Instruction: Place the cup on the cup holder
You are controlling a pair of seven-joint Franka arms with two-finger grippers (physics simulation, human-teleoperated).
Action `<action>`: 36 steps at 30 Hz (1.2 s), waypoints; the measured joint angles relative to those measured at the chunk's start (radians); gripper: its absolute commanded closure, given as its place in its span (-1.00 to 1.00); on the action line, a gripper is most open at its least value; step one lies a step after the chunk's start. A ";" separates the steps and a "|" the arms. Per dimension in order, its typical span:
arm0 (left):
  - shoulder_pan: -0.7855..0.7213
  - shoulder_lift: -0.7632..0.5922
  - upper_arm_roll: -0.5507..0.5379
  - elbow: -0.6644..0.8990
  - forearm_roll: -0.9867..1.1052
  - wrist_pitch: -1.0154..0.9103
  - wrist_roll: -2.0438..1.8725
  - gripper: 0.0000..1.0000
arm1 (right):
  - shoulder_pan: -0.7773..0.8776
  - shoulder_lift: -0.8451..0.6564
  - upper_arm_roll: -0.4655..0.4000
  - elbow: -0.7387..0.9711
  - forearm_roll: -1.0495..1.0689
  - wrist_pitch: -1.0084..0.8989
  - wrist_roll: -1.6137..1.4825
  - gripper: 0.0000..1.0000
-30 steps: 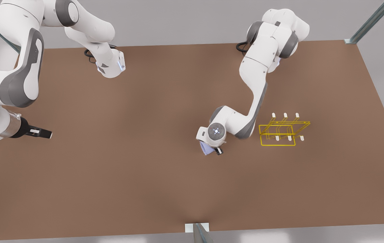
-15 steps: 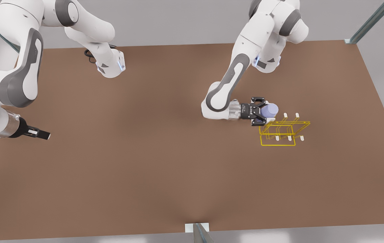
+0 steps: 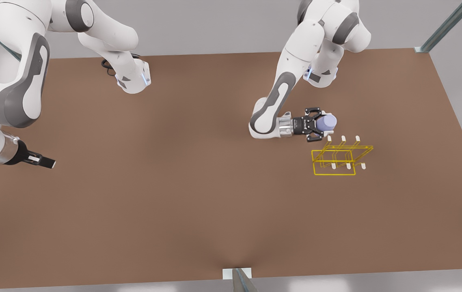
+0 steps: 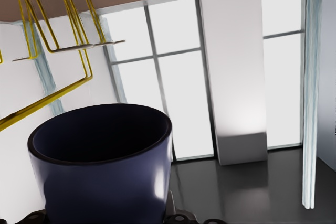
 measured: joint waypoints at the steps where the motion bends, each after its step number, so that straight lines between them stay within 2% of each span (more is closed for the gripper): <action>1: 0.002 0.000 0.001 -0.017 -0.008 0.009 -0.011 -0.33 | 0.000 0.000 0.000 0.000 0.000 0.000 0.001 -1.00; 20: 0.085 0.010 0.005 -0.029 0.015 0.136 -0.151 -0.35 | 0.006 0.000 0.002 0.000 -0.014 -0.002 0.012 -1.00; 22: 0.086 0.010 0.005 -0.029 0.018 0.140 -0.159 -0.40 | 0.004 0.000 0.002 0.000 -0.016 -0.003 0.013 -1.00; 23: 0.086 0.010 0.005 -0.029 0.019 0.140 -0.163 -0.75 | 0.004 0.000 0.002 0.000 -0.016 -0.003 0.013 -1.00; 24: 0.085 0.010 0.005 -0.029 0.019 0.140 -0.167 -1.00 | 0.004 0.000 0.002 0.000 -0.017 -0.003 0.013 -1.00; 30: 0.075 0.016 0.003 -0.010 0.018 0.133 -0.184 -1.00 | 0.002 0.000 0.002 0.000 -0.019 -0.003 0.014 -1.00; 31: 0.061 0.016 0.001 0.034 0.017 0.127 -0.183 -1.00 | 0.000 -0.001 0.001 0.001 -0.018 -0.003 0.014 -1.00; 33: 0.021 -0.007 0.000 0.265 0.013 0.091 -0.169 -1.00 | -0.005 -0.002 0.001 0.001 -0.017 -0.005 0.014 -1.00; 35: 0.029 -0.032 0.003 0.651 -0.073 0.050 -0.154 -1.00 | -0.002 -0.002 0.003 0.000 -0.016 -0.008 0.014 -1.00; 36: 0.127 -0.037 0.006 0.837 -0.206 0.043 -0.153 -1.00 | 0.000 -0.002 0.003 0.000 -0.016 -0.009 0.014 -1.00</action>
